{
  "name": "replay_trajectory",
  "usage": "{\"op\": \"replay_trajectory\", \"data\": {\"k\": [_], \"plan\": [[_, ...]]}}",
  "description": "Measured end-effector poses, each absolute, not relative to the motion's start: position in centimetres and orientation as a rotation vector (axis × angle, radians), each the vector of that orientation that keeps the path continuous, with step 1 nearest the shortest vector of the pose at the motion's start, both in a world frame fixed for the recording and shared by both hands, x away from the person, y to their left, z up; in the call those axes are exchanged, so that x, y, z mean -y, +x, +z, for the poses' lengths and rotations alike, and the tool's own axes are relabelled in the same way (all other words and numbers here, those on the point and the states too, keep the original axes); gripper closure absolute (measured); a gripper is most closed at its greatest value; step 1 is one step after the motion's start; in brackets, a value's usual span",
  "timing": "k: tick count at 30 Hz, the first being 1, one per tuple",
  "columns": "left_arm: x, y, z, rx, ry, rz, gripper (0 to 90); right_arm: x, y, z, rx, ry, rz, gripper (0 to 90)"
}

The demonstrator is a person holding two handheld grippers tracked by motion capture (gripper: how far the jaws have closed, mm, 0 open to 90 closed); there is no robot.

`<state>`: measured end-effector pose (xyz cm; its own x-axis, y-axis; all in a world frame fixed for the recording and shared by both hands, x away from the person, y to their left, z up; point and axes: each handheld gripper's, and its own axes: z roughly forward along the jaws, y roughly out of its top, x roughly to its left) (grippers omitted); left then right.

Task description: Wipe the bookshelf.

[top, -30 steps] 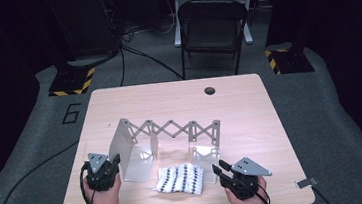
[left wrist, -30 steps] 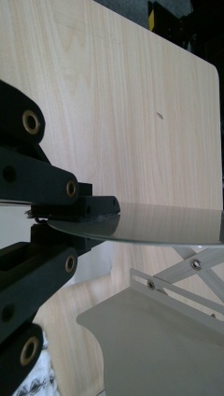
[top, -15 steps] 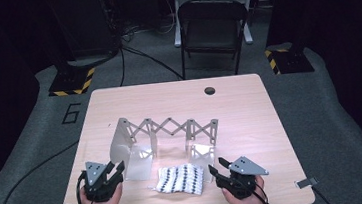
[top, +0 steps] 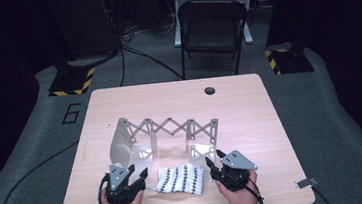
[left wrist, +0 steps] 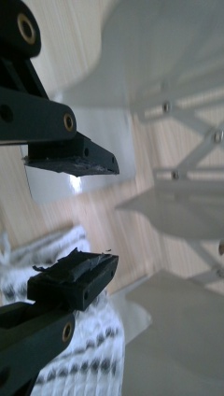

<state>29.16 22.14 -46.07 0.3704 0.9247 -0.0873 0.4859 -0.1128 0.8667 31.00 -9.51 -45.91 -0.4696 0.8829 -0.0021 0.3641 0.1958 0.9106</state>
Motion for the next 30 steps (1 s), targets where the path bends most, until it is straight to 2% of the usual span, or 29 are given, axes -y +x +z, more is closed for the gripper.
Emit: {"op": "replay_trajectory", "data": {"k": [11, 16, 20, 25, 30], "plan": [[-14.1, 30.2, -49.3, -1.155, 1.884, 0.479, 39.1, 11.0, 30.9, -45.8, -1.922, 1.206, 1.243, 64.2], [-12.6, 30.4, -50.5, -1.137, 1.945, 0.469, 35.5, 11.3, 30.7, -45.8, -1.919, 1.217, 1.243, 67.8], [-12.3, 30.6, -51.6, -1.141, 1.997, 0.483, 36.1, 11.3, 30.5, -45.8, -1.92, 1.223, 1.247, 69.0], [-12.5, 30.5, -52.4, -1.134, 2.018, 0.523, 49.2, 11.1, 30.0, -45.8, -1.929, 1.211, 1.245, 68.6], [-12.9, 30.7, -52.4, -1.116, 2.029, 0.546, 69.0, 11.3, 29.8, -45.8, -1.949, 1.203, 1.301, 65.1]]}}
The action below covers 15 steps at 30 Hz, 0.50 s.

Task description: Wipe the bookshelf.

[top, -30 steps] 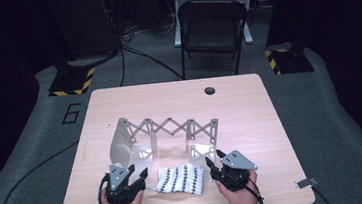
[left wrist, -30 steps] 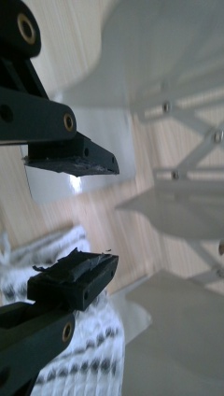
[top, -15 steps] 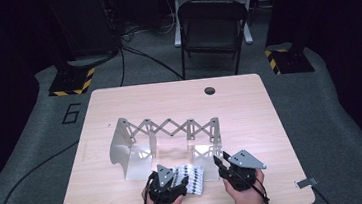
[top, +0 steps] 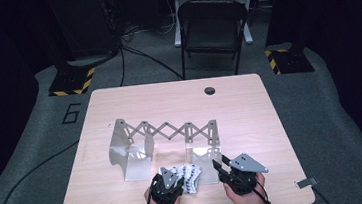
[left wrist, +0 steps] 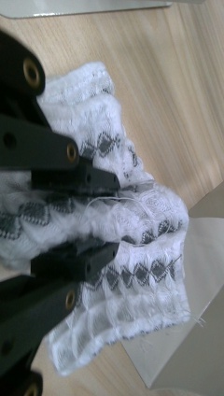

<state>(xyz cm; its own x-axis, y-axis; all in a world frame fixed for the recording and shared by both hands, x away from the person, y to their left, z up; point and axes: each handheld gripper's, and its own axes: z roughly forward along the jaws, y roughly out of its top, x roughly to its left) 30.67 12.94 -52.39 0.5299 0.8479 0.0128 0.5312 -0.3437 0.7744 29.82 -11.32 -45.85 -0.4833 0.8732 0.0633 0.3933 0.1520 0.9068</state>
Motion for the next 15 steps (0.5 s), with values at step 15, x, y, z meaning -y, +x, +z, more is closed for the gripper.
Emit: {"op": "replay_trajectory", "data": {"k": [15], "plan": [[-10.6, 29.6, -47.0, -0.945, 1.971, 0.488, 78.4, 15.6, 26.7, -45.3, -1.95, 1.154, 1.369, 58.2]]}}
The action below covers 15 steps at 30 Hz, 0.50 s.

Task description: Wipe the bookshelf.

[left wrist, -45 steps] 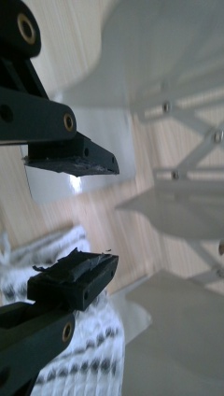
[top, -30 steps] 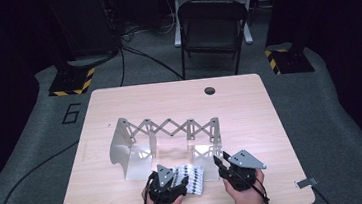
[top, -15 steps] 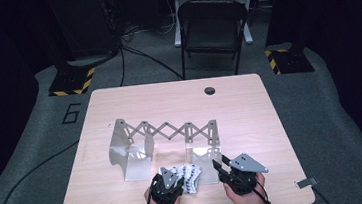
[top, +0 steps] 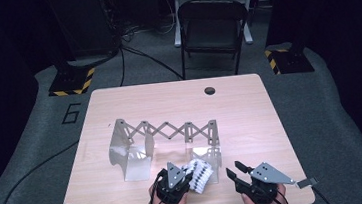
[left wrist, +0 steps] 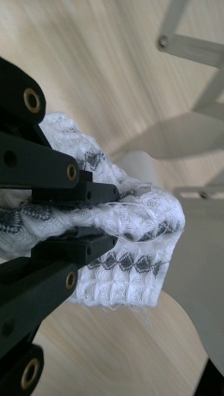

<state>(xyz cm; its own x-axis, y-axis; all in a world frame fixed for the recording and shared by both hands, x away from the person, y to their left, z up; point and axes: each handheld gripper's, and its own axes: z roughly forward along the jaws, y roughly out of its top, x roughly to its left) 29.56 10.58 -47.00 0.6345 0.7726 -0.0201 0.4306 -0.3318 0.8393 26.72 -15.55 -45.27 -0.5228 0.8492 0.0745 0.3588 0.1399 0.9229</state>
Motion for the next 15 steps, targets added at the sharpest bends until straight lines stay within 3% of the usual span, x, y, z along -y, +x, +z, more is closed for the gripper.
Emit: {"op": "replay_trajectory", "data": {"k": [15], "plan": [[-8.4, 31.6, -44.1, -0.93, 1.91, 0.51, 78.1, 15.6, 31.3, -46.6, -1.962, 1.288, 1.337, 59.6]]}}
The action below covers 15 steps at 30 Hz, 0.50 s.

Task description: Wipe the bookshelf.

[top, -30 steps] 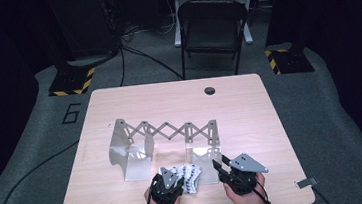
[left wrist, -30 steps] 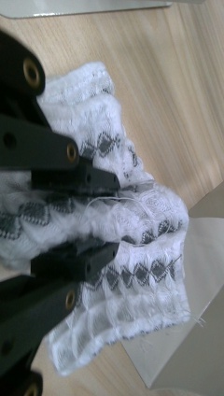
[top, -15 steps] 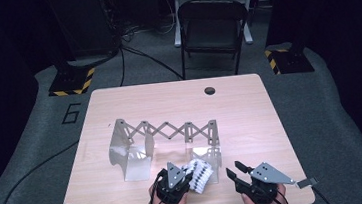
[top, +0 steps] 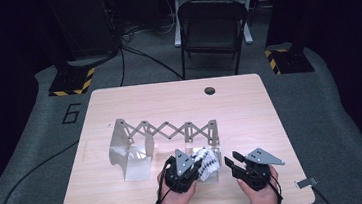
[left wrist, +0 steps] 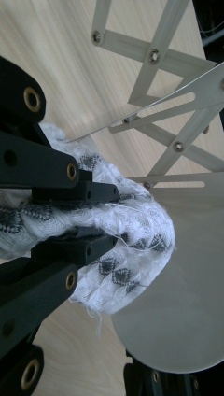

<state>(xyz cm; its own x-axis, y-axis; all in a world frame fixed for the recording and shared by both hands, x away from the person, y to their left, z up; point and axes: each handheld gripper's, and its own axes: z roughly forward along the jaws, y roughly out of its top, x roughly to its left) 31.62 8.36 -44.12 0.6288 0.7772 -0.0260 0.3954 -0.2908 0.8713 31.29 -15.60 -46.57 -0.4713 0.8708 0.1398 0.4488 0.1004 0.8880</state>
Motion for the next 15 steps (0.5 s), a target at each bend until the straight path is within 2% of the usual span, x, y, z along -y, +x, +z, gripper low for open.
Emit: {"op": "replay_trajectory", "data": {"k": [15], "plan": [[-7.8, 33.8, -41.5, -0.923, 1.876, 0.544, 78.1, 14.6, 32.2, -46.7, -1.994, 1.269, 1.435, 54.1]]}}
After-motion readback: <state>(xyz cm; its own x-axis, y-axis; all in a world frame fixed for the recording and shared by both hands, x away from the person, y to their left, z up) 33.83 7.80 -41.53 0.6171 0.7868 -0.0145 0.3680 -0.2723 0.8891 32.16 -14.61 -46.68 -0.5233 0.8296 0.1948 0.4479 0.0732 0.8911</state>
